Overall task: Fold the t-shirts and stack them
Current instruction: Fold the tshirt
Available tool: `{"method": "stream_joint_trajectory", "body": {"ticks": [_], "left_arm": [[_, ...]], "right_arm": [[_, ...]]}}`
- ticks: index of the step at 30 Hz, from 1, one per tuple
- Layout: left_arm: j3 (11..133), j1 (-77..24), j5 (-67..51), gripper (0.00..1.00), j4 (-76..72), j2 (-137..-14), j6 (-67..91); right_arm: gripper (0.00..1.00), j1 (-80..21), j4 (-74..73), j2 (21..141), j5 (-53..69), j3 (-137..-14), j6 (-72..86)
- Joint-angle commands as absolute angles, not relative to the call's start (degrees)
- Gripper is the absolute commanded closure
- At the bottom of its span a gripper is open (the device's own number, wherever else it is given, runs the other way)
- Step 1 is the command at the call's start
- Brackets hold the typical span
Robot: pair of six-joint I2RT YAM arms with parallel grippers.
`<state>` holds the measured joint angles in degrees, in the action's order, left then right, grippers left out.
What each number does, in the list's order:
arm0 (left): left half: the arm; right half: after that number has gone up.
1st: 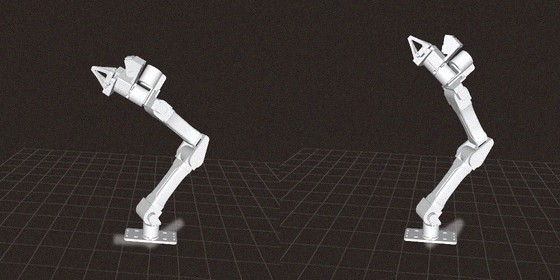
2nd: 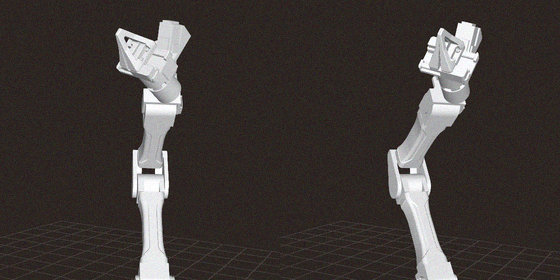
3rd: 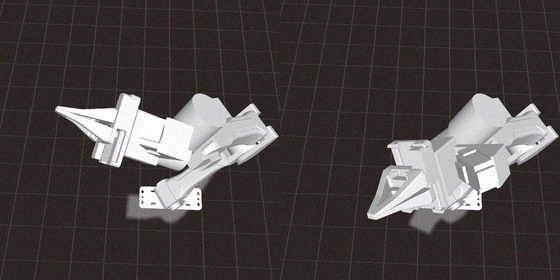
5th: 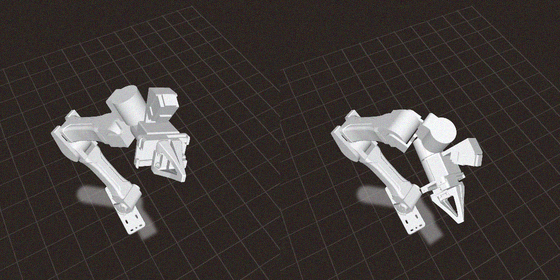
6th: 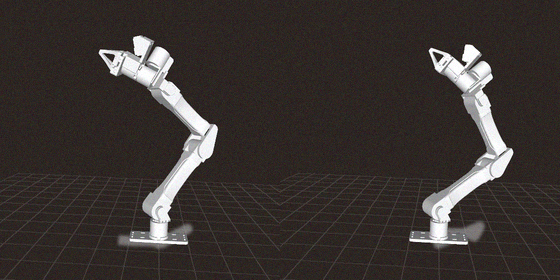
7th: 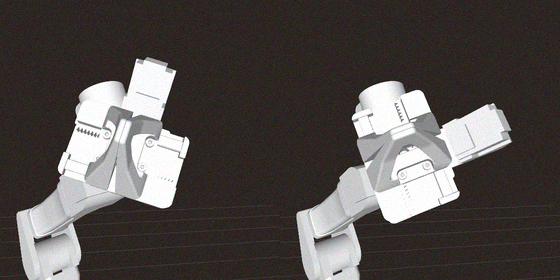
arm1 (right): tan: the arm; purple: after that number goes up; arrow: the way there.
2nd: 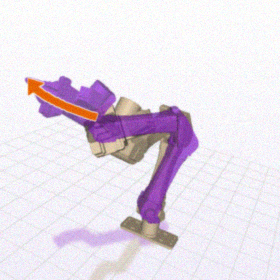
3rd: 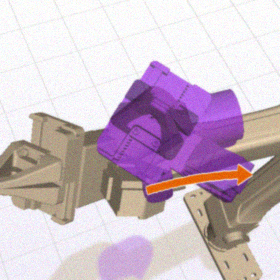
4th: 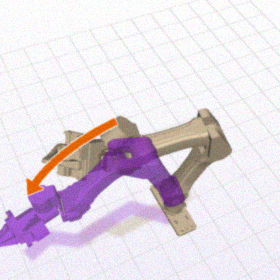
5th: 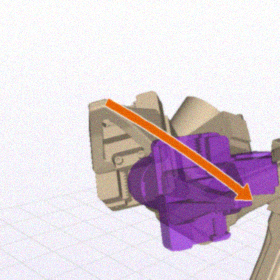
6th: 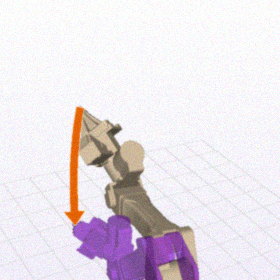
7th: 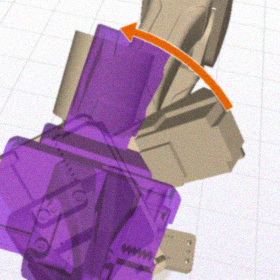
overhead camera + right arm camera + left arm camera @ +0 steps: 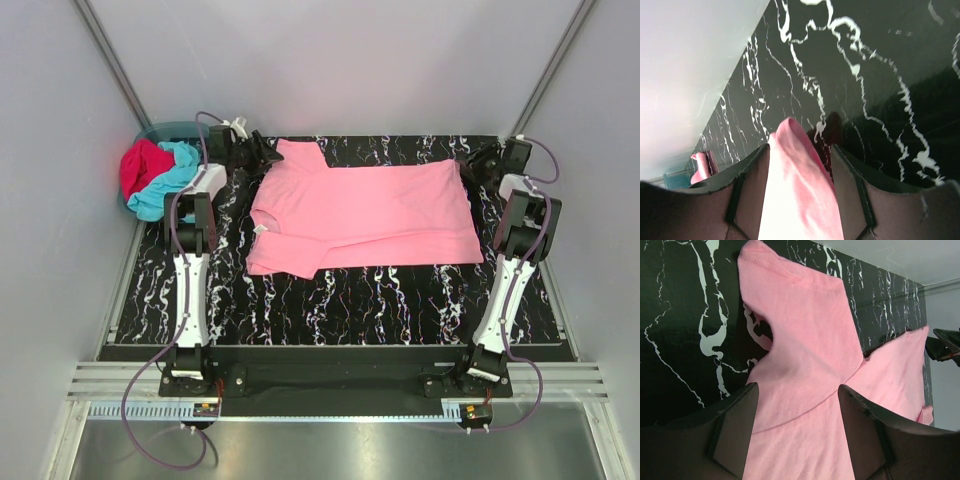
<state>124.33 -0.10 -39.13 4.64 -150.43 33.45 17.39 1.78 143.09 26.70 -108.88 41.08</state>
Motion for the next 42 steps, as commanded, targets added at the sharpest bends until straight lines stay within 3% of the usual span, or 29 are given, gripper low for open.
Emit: {"method": "stream_joint_trajectory", "body": {"ticks": [1, 21, 35, 42], "left_arm": [[128.6, 0.0, -41.8, 0.31, 3.1, -152.6, 35.0], [133.0, 1.8, -38.9, 0.29, 3.7, -152.2, 25.7], [136.7, 0.3, -37.9, 0.28, -5.1, -157.7, 37.3], [137.2, -1.4, -35.2, 0.30, -2.4, -158.6, 40.0]], "right_arm": [[0.41, 18.1, 3.3, 144.9, 27.9, -112.0, 41.8], [0.41, 18.5, 7.6, 145.5, 30.1, -110.5, 43.9], [0.42, 19.0, 10.2, 146.3, 30.4, -110.4, 46.1], [0.41, 19.3, 11.9, 144.9, 30.8, -108.3, 47.4]]}}
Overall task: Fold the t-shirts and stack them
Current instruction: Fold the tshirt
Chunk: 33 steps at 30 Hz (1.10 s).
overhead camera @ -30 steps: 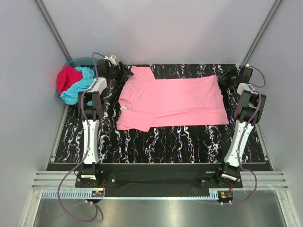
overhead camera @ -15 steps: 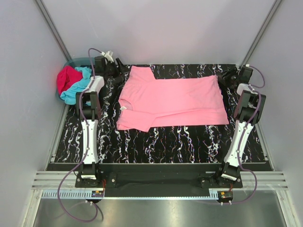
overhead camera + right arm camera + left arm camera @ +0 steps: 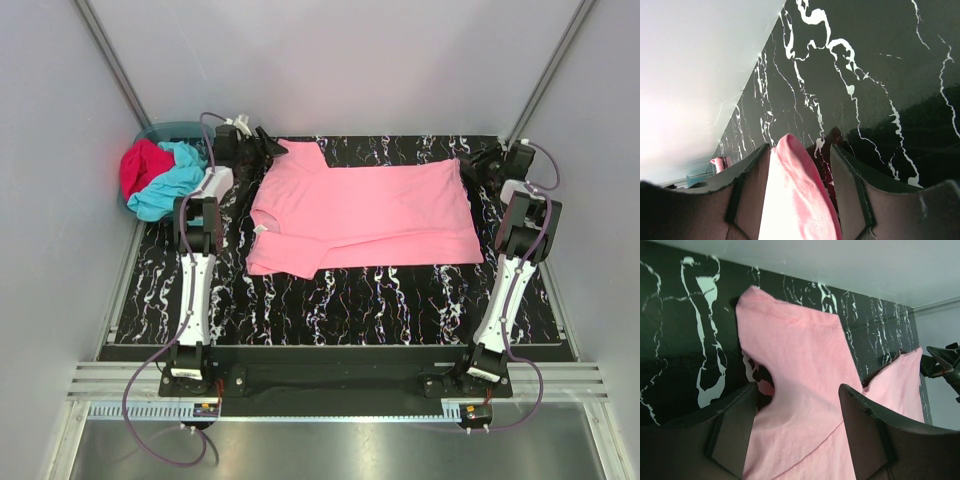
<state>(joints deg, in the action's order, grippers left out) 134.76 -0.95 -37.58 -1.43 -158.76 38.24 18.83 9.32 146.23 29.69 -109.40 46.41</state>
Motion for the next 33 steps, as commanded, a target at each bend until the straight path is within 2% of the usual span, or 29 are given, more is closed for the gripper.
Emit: {"method": "stream_joint_trajectory", "body": {"ticks": [1, 6, 14, 27, 33], "left_arm": [[136.9, -1.4, -34.9, 0.31, -1.3, -158.5, 39.9], [136.7, -1.7, -34.7, 0.32, -0.3, -158.3, 39.7], [133.9, -2.0, -35.3, 0.47, -1.8, -156.8, 39.4], [134.2, -1.8, -36.4, 0.46, -2.5, -157.1, 39.7], [133.8, -1.8, -36.6, 0.47, -2.5, -157.0, 39.5]], "right_arm": [[0.42, 19.4, 12.4, 144.7, 30.8, -108.0, 47.6], [0.42, 19.5, 14.1, 143.4, 31.2, -106.2, 49.1], [0.48, 19.5, 14.5, 144.0, 31.8, -105.9, 49.0], [0.44, 15.6, 12.8, 151.1, 35.3, -115.7, 50.9], [0.46, 13.7, 11.1, 152.0, 34.9, -117.5, 51.1]]}}
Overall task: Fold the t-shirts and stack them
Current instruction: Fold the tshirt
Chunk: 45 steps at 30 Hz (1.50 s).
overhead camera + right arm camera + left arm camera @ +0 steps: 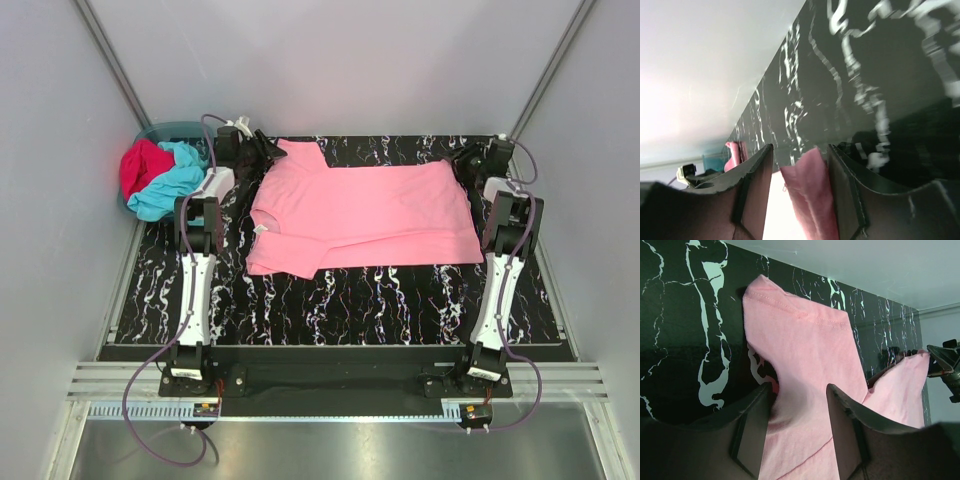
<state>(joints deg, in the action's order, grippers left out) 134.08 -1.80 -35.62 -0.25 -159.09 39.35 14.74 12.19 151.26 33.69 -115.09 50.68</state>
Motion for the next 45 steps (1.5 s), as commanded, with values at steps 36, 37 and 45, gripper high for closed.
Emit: {"method": "stream_joint_trajectory", "body": {"ticks": [36, 37, 45], "left_arm": [[120.1, -1.7, -41.7, 1.00, -13.4, -148.0, 40.1], [119.8, -1.8, -41.7, 1.00, -13.5, -147.2, 40.2], [118.5, -1.8, -42.2, 1.00, -14.1, -143.9, 40.1]], "right_arm": [[1.00, 14.8, 14.1, 149.9, 34.0, -117.5, 48.7], [1.00, 14.8, 14.3, 149.8, 34.2, -117.6, 49.0], [1.00, 14.7, 16.2, 148.7, 35.3, -117.4, 49.9]]}}
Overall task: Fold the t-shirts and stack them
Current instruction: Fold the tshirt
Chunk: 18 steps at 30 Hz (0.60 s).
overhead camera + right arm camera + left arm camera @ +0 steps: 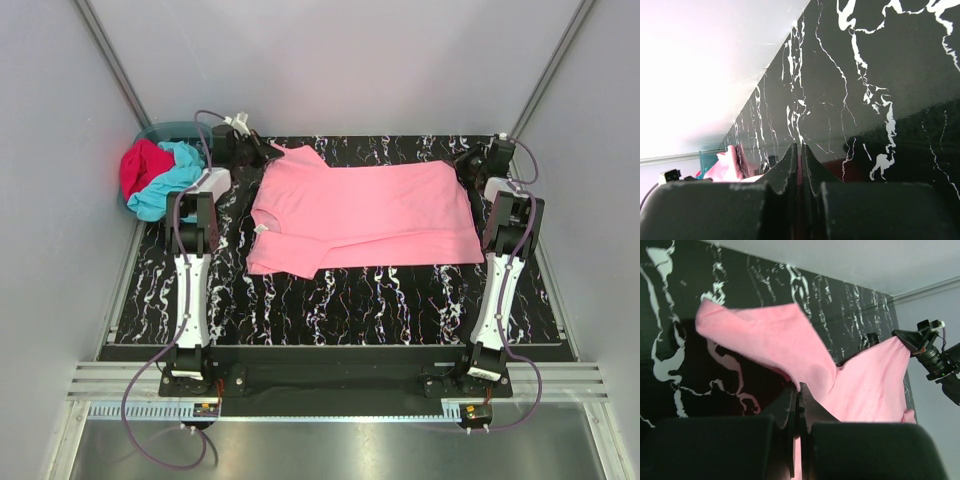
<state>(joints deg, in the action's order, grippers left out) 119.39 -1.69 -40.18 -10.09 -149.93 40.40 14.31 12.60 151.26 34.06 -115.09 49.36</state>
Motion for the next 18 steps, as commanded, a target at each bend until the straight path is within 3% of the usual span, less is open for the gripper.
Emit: {"method": "stream_joint_trajectory", "body": {"ticks": [1, 18], "left_arm": [[118.2, -1.9, -42.4, 1.00, -14.3, -143.4, 40.1], [107.2, -1.9, -43.3, 1.00, -17.0, -134.4, 39.2]], "right_arm": [[1.00, 14.7, 16.3, 148.4, 35.4, -117.2, 50.1], [1.00, 14.7, 18.9, 141.2, 35.3, -109.2, 49.8]]}}
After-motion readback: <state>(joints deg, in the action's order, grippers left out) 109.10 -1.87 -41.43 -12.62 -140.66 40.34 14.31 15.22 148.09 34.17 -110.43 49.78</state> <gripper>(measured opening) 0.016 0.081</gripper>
